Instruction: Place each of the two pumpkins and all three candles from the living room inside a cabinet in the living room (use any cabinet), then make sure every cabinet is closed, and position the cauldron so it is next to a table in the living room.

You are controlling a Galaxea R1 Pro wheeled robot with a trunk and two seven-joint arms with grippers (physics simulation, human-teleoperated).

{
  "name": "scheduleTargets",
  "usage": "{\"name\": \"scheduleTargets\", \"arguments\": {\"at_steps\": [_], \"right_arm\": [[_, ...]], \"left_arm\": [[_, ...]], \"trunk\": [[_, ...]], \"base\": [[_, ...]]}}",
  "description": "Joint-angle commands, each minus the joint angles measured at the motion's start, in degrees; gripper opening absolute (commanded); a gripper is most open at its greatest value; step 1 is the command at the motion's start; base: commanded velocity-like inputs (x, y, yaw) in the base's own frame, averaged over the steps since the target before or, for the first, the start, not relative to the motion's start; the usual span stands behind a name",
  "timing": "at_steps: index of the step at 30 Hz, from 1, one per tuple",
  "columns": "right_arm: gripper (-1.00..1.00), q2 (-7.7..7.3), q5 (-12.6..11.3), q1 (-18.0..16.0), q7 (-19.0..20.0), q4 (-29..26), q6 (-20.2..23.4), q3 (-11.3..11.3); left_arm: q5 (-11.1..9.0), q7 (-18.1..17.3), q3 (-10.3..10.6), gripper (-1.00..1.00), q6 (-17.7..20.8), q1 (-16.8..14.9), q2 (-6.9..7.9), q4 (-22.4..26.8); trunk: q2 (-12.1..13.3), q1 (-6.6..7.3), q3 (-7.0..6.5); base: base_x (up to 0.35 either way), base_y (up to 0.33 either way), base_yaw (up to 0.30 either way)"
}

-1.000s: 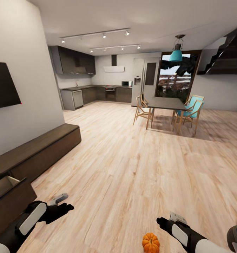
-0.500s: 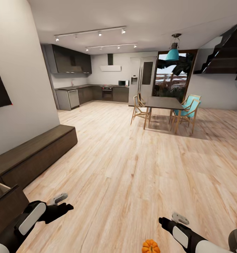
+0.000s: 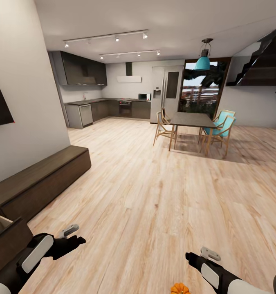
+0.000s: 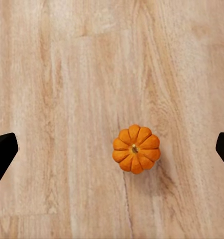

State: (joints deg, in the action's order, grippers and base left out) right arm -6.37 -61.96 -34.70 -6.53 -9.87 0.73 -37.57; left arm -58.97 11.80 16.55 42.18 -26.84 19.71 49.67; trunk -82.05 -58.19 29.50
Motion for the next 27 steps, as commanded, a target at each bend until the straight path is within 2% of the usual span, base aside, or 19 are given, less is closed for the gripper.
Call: {"name": "scheduleTargets", "arguments": {"at_steps": [1, 11, 20, 22, 25, 27], "right_arm": [[1.00, -0.07, -0.49, -0.02, -0.36, -0.19, 0.07, -0.47], [1.00, -0.05, -0.74, -0.02, -0.25, -0.21, -0.09, -0.25], [1.00, -0.22, -1.15, -0.02, -0.07, -0.05, -0.56, -0.09], [1.00, -0.18, -1.34, -0.02, -0.05, -0.04, -0.49, -0.09], [1.00, -0.19, -2.00, -0.02, -0.01, 0.21, -0.47, -0.06], [1.00, -0.24, -3.66, -0.02, 0.32, 0.40, -0.31, -0.05]], "left_arm": [[-0.61, 0.51, 0.21, 1.00, 0.01, -0.05, 0.07, 0.07], [-0.81, 0.49, 0.16, 1.00, 0.01, -0.06, 0.11, 0.16], [-1.52, 0.18, -0.13, 1.00, 0.43, -0.01, 0.26, 2.96], [-1.57, 0.08, -0.81, 1.00, 1.48, -0.01, 0.26, 3.11], [-1.88, -0.06, -4.22, 1.00, 5.14, 0.02, 0.20, 4.34], [-1.97, -0.09, -6.64, 1.00, 7.28, 0.06, 0.22, 5.56]], "trunk": [[-0.04, 0.00, 0.06], [-0.04, 0.00, 0.06], [-0.04, 0.00, 0.06], [-0.04, 0.00, 0.06], [-0.04, 0.00, 0.06], [-0.04, 0.00, 0.06]], "base": [[0.001, 0.132, -0.007], [0.000, 0.026, -0.197], [0.000, 0.000, -0.031], [0.000, 0.000, -0.002], [0.000, 0.000, 0.000], [0.000, 0.000, 0.000]]}}
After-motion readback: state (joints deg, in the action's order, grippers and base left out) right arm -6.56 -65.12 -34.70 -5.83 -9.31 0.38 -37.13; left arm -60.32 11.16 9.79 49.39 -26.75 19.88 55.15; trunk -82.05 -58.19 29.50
